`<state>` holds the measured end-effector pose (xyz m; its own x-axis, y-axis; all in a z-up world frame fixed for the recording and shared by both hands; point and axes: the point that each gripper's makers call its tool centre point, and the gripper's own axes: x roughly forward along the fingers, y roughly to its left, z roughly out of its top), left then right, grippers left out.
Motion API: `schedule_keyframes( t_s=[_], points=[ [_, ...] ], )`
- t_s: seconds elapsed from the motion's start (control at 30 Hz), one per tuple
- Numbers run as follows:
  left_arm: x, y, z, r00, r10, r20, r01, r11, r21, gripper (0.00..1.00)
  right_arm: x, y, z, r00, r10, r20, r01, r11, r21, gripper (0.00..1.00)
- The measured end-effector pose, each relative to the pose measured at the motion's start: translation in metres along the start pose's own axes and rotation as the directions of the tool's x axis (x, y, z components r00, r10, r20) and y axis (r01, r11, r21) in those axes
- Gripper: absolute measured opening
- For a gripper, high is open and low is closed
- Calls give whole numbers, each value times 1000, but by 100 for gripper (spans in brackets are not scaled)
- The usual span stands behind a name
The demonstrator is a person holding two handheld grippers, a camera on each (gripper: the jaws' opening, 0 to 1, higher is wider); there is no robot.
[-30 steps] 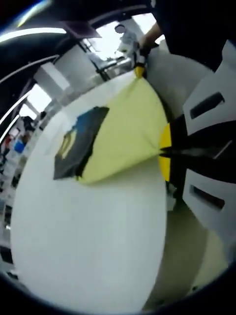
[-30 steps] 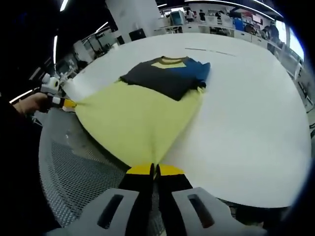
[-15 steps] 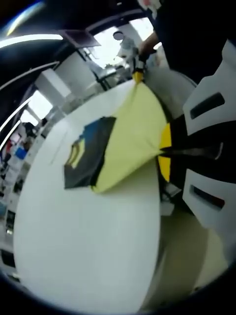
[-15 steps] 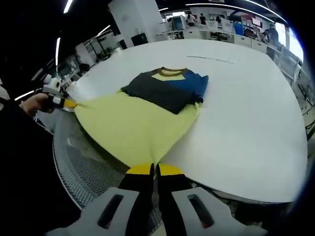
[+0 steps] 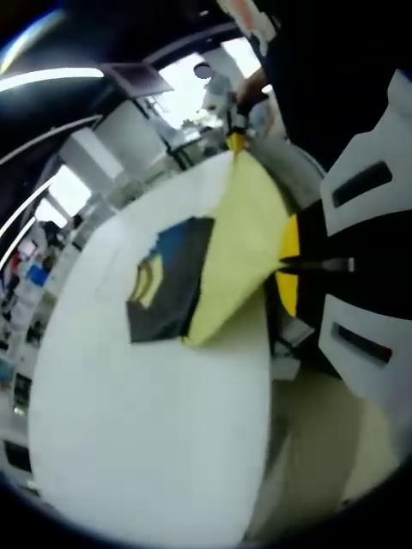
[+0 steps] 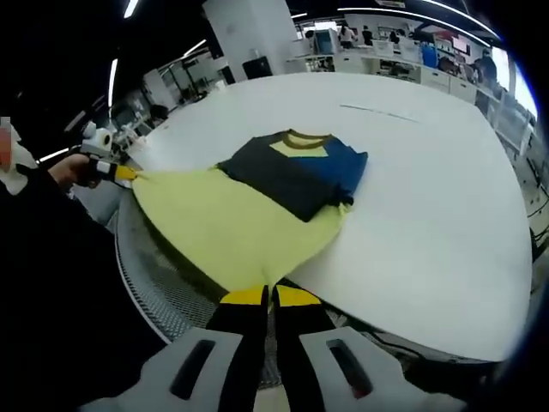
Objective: Fold the garment on the visible template until the final outline fits inside the template.
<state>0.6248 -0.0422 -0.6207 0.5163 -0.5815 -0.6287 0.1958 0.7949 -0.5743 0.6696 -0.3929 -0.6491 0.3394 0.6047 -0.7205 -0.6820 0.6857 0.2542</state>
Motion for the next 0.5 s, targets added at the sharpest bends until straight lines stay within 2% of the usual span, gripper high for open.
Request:
schedule_keyframes(
  t_s=[0.2, 0.33, 0.4, 0.5],
  points=[
    [9, 0, 26, 999, -7, 37, 7, 1000, 24, 0, 2, -11, 18, 999, -18, 27, 18, 1000, -20, 3],
    [18, 1, 53, 997, -7, 72, 3, 999, 51, 0, 7, -27, 38, 999, -33, 35, 35, 997, -64, 3],
    [22, 4, 68, 996, 8, 90, -16, 996, 88, 0, 9, -36, 52, 998, -40, 47, 44, 995, -95, 3],
    [32, 7, 90, 994, 9, 106, -20, 995, 102, 0, 15, -51, 72, 998, -46, 45, 53, 988, -147, 3]
  ],
)
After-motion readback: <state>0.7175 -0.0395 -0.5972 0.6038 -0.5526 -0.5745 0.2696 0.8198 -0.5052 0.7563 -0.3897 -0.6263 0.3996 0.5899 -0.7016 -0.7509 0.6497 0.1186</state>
